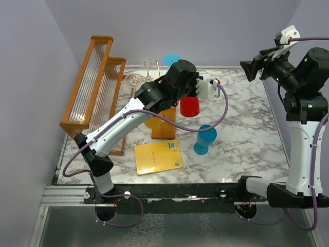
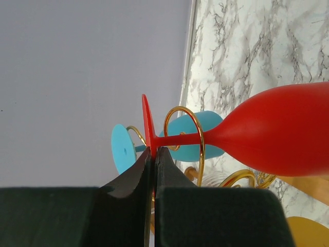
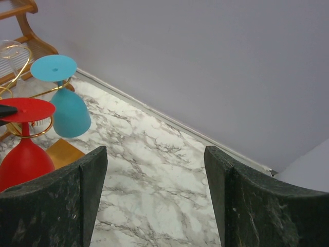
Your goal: Place the wine glass upside down on the wine glass rack
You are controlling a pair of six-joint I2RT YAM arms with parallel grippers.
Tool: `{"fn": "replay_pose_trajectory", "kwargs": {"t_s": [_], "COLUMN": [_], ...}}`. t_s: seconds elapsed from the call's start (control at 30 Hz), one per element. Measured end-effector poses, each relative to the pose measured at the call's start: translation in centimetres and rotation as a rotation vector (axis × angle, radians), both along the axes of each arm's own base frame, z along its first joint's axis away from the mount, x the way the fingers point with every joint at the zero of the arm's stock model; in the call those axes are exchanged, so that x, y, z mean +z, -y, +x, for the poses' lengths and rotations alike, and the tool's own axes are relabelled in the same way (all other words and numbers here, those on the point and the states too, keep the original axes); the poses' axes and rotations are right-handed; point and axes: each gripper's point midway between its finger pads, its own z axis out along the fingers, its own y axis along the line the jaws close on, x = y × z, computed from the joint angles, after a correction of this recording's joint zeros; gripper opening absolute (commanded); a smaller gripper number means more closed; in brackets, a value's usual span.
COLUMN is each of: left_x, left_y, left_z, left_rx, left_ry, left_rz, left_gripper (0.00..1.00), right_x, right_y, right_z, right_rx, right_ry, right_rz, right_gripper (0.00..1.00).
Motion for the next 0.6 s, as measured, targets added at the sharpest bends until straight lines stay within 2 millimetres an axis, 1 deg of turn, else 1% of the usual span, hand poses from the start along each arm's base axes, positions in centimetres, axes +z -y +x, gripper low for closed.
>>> {"fn": "replay_pose_trajectory", "kwargs": {"t_s": [0.2, 0.47, 0.6], "left_x": [0.3, -0.9, -1.0], "left_y": [0.4, 0.7, 0.5], "left_z": [0.3, 1.1, 1.5], "left_rx": [-0.003, 0.025, 0.048], "left_ry": [0.017, 0.035, 0.048], "left_rz": [-0.011, 0.008, 0.015], "left_gripper": [0.03, 0.05, 0.05], "right_x": [-0.1, -0.1, -0.1], "right_y": [0.0, -0.1, -0.1], "right_z": [0.0, 0.0, 0.0], "right_rx": [0.003, 0.004, 0.007], "right_ry": [-0.002, -0.002, -0.002], "right_rz": [0.0, 0.0, 0.0], "right_gripper": [0.76, 0.76, 0.76]}}
